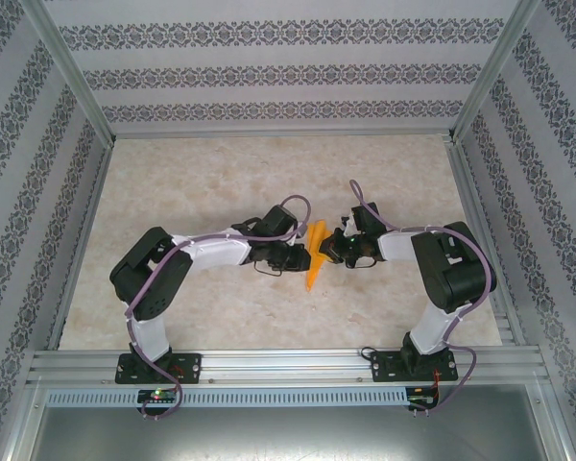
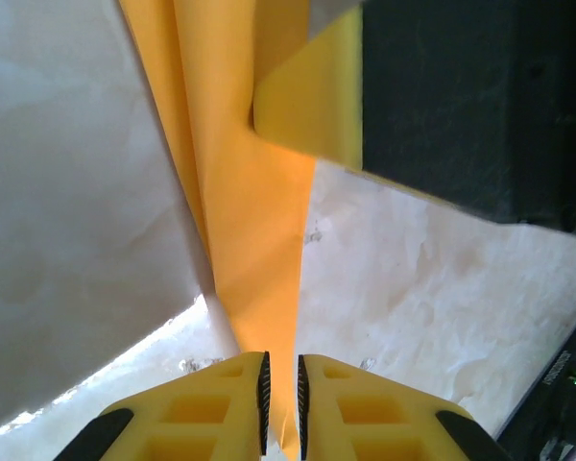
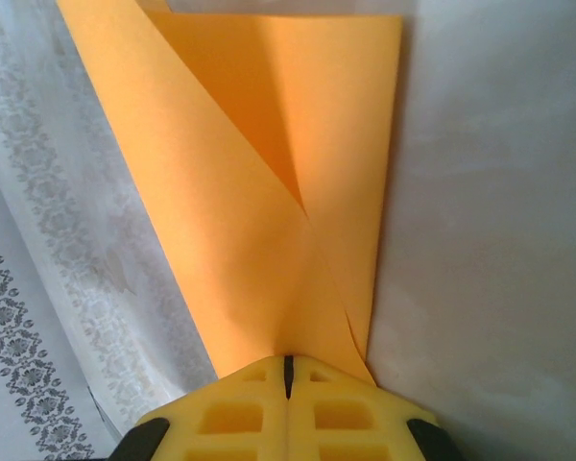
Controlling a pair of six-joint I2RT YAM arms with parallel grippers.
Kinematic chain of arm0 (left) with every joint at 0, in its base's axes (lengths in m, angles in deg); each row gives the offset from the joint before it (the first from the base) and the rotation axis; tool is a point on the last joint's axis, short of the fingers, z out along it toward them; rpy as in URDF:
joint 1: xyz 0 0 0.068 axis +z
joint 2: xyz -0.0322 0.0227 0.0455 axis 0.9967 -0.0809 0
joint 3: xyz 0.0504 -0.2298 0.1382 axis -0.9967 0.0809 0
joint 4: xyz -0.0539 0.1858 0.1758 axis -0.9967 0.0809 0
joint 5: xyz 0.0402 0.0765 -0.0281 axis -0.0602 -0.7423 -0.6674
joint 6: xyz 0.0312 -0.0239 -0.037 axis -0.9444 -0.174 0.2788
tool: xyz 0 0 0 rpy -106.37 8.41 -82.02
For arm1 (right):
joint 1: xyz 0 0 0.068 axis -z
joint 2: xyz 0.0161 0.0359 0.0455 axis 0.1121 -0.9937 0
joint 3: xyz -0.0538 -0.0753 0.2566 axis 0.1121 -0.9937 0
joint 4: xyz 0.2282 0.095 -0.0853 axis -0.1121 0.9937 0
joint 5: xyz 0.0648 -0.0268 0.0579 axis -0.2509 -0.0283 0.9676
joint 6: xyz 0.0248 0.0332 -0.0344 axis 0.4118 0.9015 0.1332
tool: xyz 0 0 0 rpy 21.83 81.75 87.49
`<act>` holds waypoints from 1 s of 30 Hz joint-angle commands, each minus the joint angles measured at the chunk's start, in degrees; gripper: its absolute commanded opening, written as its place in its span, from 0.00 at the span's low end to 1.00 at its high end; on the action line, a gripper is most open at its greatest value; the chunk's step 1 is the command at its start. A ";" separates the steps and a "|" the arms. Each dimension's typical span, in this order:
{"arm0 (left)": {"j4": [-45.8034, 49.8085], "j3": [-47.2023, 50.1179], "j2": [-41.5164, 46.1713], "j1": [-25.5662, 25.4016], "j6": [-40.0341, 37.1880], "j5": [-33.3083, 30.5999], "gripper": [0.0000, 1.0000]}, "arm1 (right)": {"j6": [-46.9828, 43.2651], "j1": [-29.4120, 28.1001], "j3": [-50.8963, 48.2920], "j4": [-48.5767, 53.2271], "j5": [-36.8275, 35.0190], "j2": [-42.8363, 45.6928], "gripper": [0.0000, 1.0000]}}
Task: Fold a paper plane with a square sheet of paper (pick it up from the middle)
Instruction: Fold the wing for the fifth time at the center of the table.
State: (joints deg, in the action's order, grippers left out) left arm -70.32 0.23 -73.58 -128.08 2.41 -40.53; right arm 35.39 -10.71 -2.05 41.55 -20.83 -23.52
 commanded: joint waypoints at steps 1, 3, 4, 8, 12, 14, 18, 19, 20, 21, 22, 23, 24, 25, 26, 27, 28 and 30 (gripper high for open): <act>1.94 0.69 0.89 -1.62 -0.55 -2.76 0.19 | -1.27 -0.49 0.47 3.16 -2.54 -0.50 0.00; 1.85 0.76 0.73 -2.41 -0.40 -3.09 0.19 | -1.17 -0.47 0.43 3.16 -2.75 -0.32 0.00; 1.69 0.71 0.73 -2.69 -0.32 -3.22 0.19 | -1.15 -0.52 0.36 3.18 -2.71 -0.24 0.00; 1.55 0.61 -0.01 -3.55 0.02 -3.25 0.18 | -1.06 -0.47 0.42 3.10 -2.72 -0.11 0.00; 1.26 0.75 -0.88 -3.86 0.01 -3.38 0.18 | -1.04 -0.45 0.40 3.09 -2.76 0.21 0.00; 1.18 0.52 -1.43 -3.95 -0.01 -3.36 0.18 | -0.97 -0.44 0.34 3.10 -2.75 0.38 0.00; 2.27 0.23 -1.61 -4.60 -0.12 -4.80 0.20 | -0.90 -0.48 -0.05 3.02 -2.83 0.86 0.00; 2.93 0.10 -1.43 -4.86 -0.29 -5.58 0.21 | -0.84 -0.44 -0.08 3.01 -2.82 1.00 0.01; 3.64 0.18 -1.09 -5.07 -0.41 -6.36 0.21 | -0.82 -0.44 -0.17 3.01 -2.85 1.13 0.00; 4.12 0.29 -0.72 -5.30 -0.53 -6.88 0.22 | -0.82 -0.37 -0.30 3.01 -2.89 1.33 0.00; 4.39 0.45 -0.37 -5.50 -0.55 -7.24 0.23 | -0.83 -0.36 -0.35 3.01 -2.87 1.47 0.00; 4.49 0.57 0.00 -5.69 -0.37 -7.44 0.24 | -0.83 -0.43 -0.43 3.02 -2.86 1.52 0.00; 4.71 0.63 0.19 -6.04 -0.28 -7.60 0.26 | -0.89 -0.41 -0.45 3.01 -2.89 1.66 0.01; 4.91 0.65 0.29 -6.37 -0.16 -7.78 0.27 | -0.85 -0.40 -0.52 3.02 -2.89 1.70 0.00; 5.05 0.51 0.21 -6.80 -0.08 -7.93 0.28 | -0.88 -0.38 -0.59 3.01 -2.90 1.66 0.01; 5.48 0.37 0.07 -7.11 -0.04 -8.36 0.28 | -0.85 -0.38 -0.62 2.95 -2.89 1.79 0.00; 6.24 0.16 -0.18 -7.35 0.01 -9.04 0.29 | -0.83 -0.43 -0.61 2.88 -2.89 1.79 0.00; 7.61 -0.20 -0.60 -7.64 0.02 -10.30 0.29 | -0.71 -0.40 -0.70 2.83 -2.90 2.00 0.00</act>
State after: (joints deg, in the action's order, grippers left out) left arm -66.67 0.49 -74.50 -134.66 2.46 -48.16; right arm 35.42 -10.71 -2.05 42.84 -22.10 -22.67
